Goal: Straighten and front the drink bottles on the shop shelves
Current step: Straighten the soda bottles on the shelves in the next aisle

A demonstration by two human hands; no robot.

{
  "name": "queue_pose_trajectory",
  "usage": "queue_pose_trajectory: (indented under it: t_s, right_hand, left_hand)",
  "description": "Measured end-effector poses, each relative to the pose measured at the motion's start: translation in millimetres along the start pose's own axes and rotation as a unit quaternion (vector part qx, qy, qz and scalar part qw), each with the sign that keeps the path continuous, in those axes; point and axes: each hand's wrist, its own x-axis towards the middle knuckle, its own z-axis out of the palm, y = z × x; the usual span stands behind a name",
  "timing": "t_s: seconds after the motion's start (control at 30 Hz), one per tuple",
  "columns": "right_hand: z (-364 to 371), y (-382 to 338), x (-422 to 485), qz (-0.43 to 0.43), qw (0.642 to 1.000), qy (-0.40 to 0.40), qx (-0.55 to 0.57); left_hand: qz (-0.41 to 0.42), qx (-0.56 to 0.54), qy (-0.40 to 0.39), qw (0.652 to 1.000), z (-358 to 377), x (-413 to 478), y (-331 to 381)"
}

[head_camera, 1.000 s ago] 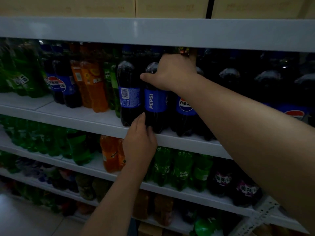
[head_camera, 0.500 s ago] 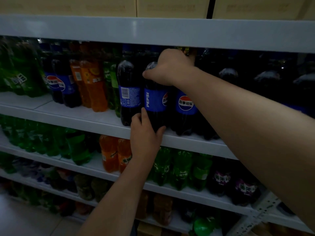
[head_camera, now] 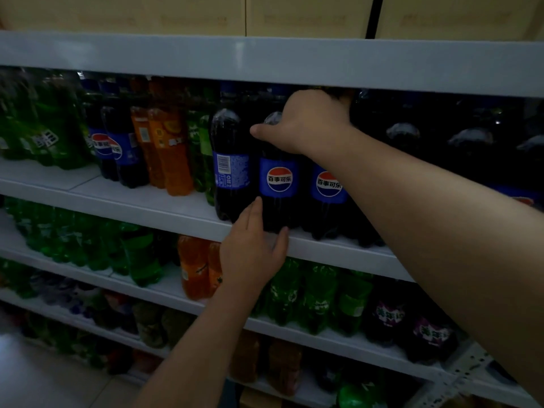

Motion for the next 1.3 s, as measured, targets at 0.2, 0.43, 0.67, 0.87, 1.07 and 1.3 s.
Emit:
queue_pose_trajectory:
  t_s: [0.2, 0.43, 0.67, 0.87, 1.07, 1.3]
  right_hand:
    - [2, -2, -4, -0.005, 0.999, 0.036, -0.04]
    - [7, 6, -11, -0.027, 0.997, 0.066, -0.028]
    - [14, 0, -17, -0.016, 0.988, 0.147, -0.052]
    - [19, 1, -39, -0.032, 0.981, 0.181, -0.063]
    - [54, -3, -82, -0.188, 0.933, 0.279, 0.124]
    - [90, -39, -105, -0.167, 0.935, 0.183, 0.253]
  left_hand:
    - [-0.09, -0.045, -0.017, 0.995, 10, 15, 11]
    - [-0.019, 0.014, -0.028, 0.999, 3, 14, 1]
    - [-0.02, 0.064, -0.037, 0.997, 4, 12, 5]
    - [-0.006, 0.003, -0.017, 1.0, 1, 8, -4]
    - [-0.103, -0.122, 0.085, 0.984, -25, 30, -50]
    - [-0.15, -0.217, -0.016, 0.964, -21, 64, -60]
